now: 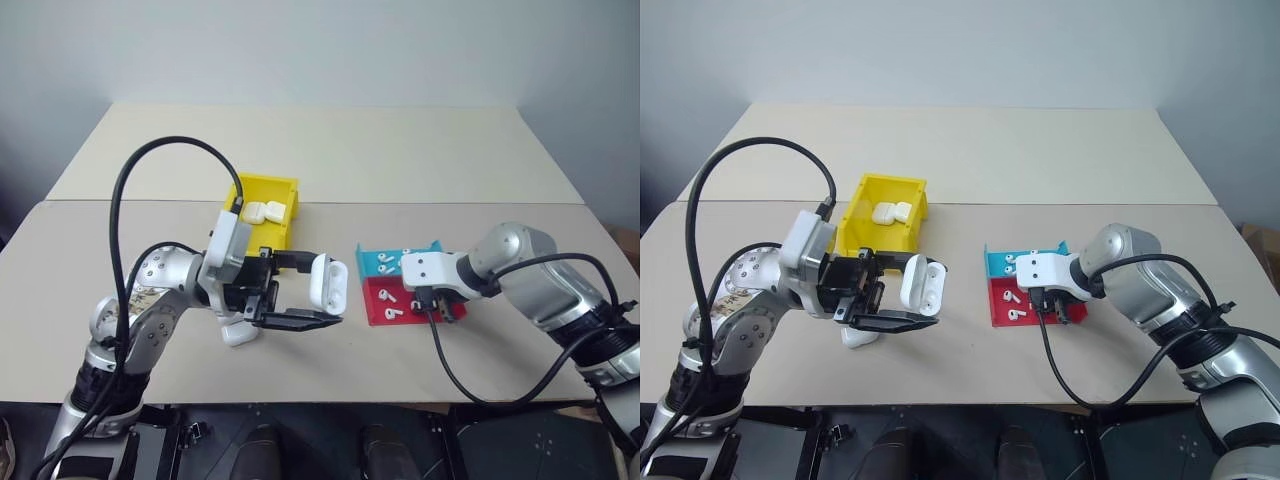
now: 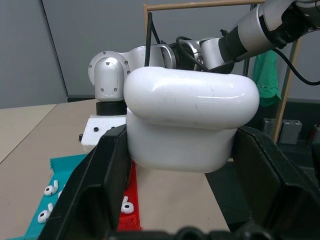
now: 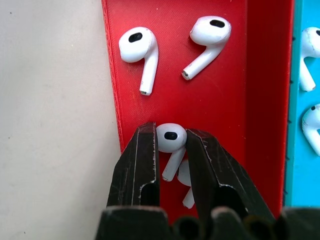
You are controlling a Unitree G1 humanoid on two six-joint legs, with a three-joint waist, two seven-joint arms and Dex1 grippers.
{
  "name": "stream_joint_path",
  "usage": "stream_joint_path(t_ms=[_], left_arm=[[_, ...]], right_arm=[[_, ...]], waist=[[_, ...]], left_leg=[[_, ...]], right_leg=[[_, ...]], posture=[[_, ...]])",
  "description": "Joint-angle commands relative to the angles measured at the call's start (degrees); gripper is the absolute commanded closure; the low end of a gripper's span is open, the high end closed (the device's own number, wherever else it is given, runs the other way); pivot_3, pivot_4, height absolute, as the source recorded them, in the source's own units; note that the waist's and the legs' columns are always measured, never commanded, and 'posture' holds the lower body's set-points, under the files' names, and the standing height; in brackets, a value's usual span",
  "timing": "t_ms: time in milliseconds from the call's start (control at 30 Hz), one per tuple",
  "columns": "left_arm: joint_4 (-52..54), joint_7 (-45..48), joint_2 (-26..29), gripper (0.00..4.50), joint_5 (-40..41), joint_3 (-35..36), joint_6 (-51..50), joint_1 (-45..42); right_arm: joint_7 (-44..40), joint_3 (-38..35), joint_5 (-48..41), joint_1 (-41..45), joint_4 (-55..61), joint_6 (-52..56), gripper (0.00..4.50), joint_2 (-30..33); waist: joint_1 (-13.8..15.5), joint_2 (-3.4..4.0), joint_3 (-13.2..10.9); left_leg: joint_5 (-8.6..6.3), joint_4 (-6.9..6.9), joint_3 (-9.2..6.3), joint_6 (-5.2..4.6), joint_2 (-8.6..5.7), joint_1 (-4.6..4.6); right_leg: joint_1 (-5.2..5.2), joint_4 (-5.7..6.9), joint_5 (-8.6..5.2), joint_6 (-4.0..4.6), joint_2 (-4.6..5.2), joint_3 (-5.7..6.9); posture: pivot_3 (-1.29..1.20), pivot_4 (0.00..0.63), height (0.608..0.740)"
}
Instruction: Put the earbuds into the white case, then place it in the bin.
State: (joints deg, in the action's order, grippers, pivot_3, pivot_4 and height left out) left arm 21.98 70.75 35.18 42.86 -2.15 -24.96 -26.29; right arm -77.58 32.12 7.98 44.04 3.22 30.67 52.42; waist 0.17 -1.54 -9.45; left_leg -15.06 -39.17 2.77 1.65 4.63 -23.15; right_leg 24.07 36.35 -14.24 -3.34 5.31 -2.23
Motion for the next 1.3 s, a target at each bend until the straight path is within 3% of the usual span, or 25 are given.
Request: stream_joint_path(t_ms=[33,267,333,500,600,767,867,1067,1300], left_arm=[[1.5,0.1,0.1,1.65,1.0,0.9,0.4,-0.8],[-0.4,1.4,-0.1,1.65,2.8,2.0,-0.2,-2.2],[-1.3,1.2,-0.6,1.65,2.6,1.8,-0.2,-3.1],[-4.7,-0.1,-3.2,1.65,2.9,0.9,-1.7,-6.5],[-6.4,-1.3,-3.9,1.65,3.5,0.0,-5.3,-9.5],[-8.2,-4.6,-5.6,1.65,3.6,-1.2,-10.7,-14.4],[-8.0,-5.5,-7.0,1.65,3.1,-1.3,-11.1,-15.2],[-7.0,-6.4,-8.4,1.65,2.6,-1.0,-10.6,-14.6],[-5.7,-6.0,-8.0,1.65,3.0,-0.4,-10.4,-13.5]], right_arm=[[-0.4,-2.9,-0.4,-0.3,0.4,1.8,3.83,0.2],[-2.9,-20.8,-17.7,-1.7,11.5,21.7,3.83,3.3],[-1.9,-30.6,-25.4,-3.7,16.1,29.0,3.83,2.1],[10.2,-53.8,-39.0,-6.8,26.1,35.7,3.83,-11.8],[18.3,-59.7,-45.6,-5.9,31.9,37.6,3.83,-19.3],[30.5,-61.1,-53.8,-2.5,36.3,38.0,3.83,-26.3],[35.5,-59.5,-57.6,-1.6,36.8,37.9,3.83,-27.4],[39.8,-55.0,-62.8,-3.7,37.1,35.7,3.83,-25.8],[41.7,-49.3,-62.1,-7.2,37.7,30.6,3.83,-22.2]], waist=[[0.0,0.0,0.0],[0.5,0.01,0.0],[0.6,0.01,0.0],[0.6,0.01,0.0],[0.5,0.02,0.0],[0.3,0.05,0.0],[0.2,0.05,0.0],[-0.1,0.05,0.0],[-0.5,0.05,0.0]], left_leg=[[0.0,0.0,0.0,0.0,0.0,0.0],[0.0,0.02,-0.02,0.0,0.01,-0.06],[-0.01,0.02,-0.02,-0.01,0.02,-0.05],[0.0,-0.06,-0.08,-0.01,0.01,0.03],[0.0,-0.07,-0.09,-0.01,0.01,0.01],[0.0,-0.06,-0.11,0.0,0.01,-0.02],[0.0,-0.06,-0.12,0.0,0.01,-0.01],[0.0,-0.04,-0.12,-0.01,0.01,-0.04],[0.0,-0.04,-0.14,-0.01,0.01,-0.04]], right_leg=[[0.0,0.0,0.0,0.0,0.0,0.0],[0.06,-0.02,0.0,0.0,0.0,0.01],[0.02,-0.05,0.0,0.0,0.0,0.03],[-0.12,0.04,0.01,0.0,0.0,0.05],[-0.06,0.13,0.01,-0.01,-0.02,0.04],[-0.02,0.48,0.01,-0.01,-0.03,0.02],[-0.02,0.49,0.0,-0.01,-0.03,0.03],[0.0,0.47,0.0,-0.01,-0.03,0.02],[-0.01,0.43,0.0,-0.01,-0.03,0.02]], posture=[[0.0,0.15,0.74],[0.0,0.15,0.74],[0.0,0.15,0.74],[0.0,0.15,0.74],[0.0,0.15,0.74],[0.0,0.15,0.74],[0.0,0.15,0.74],[0.0,0.15,0.74],[0.0,0.15,0.74]])
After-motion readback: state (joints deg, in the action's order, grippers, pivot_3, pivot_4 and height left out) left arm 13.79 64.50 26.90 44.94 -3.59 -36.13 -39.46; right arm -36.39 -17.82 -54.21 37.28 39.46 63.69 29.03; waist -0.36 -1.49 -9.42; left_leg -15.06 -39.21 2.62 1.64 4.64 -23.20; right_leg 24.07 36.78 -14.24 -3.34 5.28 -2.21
